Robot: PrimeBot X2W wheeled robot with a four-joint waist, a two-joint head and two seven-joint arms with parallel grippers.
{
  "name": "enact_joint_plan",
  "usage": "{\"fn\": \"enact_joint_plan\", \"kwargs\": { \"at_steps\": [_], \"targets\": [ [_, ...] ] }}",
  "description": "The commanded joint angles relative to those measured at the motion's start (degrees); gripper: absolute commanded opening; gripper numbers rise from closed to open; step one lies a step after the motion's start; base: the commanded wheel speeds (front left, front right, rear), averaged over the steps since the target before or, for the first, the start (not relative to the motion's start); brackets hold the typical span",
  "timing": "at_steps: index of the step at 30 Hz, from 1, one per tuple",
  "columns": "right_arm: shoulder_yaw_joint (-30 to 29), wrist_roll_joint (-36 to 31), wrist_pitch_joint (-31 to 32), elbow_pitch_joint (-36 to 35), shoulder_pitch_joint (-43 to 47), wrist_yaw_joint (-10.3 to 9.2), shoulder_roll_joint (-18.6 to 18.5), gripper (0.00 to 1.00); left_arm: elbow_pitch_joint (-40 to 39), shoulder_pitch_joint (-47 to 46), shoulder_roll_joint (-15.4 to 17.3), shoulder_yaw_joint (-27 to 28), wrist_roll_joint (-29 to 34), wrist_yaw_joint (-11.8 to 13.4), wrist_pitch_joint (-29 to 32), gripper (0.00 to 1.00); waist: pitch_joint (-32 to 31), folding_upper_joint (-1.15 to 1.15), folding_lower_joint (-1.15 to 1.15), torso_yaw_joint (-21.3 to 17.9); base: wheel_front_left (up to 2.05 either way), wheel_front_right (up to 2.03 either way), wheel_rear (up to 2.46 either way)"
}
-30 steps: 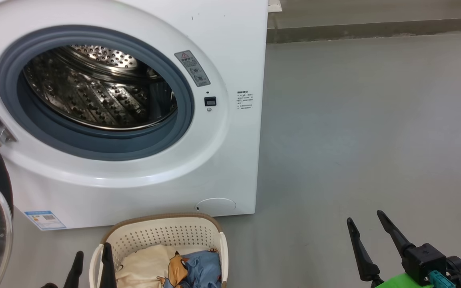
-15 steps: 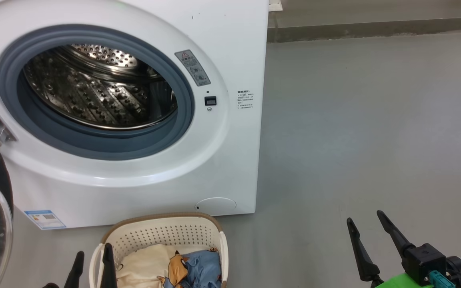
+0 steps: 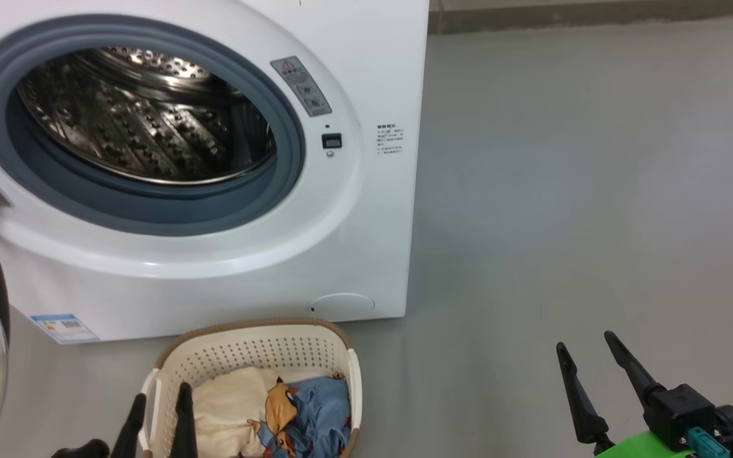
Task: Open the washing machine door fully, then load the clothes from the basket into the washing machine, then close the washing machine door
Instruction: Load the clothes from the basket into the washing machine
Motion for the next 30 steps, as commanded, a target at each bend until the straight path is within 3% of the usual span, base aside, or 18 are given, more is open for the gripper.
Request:
{"fn": "enact_joint_plan", "kwargs": {
  "at_steps": [1, 13, 30],
  "targets": [
    [0.80, -0.79, -0.28, -1.49, -2.20, 0.09, -0.39, 1.00, 0.25, -2.91, 1.02, 1.05, 0.94, 0.42, 0.56, 1.00, 2.80, 0.00, 0.00, -0.36, 0.00, 0.00, 0.00],
    [0.31, -1.82, -0.77, -2.15, -5.78, 0.09, -0.39, 1.00, 12.54, -10.64, 2.22, -1.90, 3.15, -0.02, 2.91, 1.00, 15.06, 0.00, 0.00, -3.09, 0.00, 0.00, 0.00],
    [0.98, -2.21, -2.47, -2.68, -11.78, 0.09, -0.39, 1.00, 42.18, -33.58, 7.54, -4.61, 4.92, -2.81, 6.03, 1.00, 32.38, 0.00, 0.00, -10.41, 0.00, 0.00, 0.00]
  ]
}}
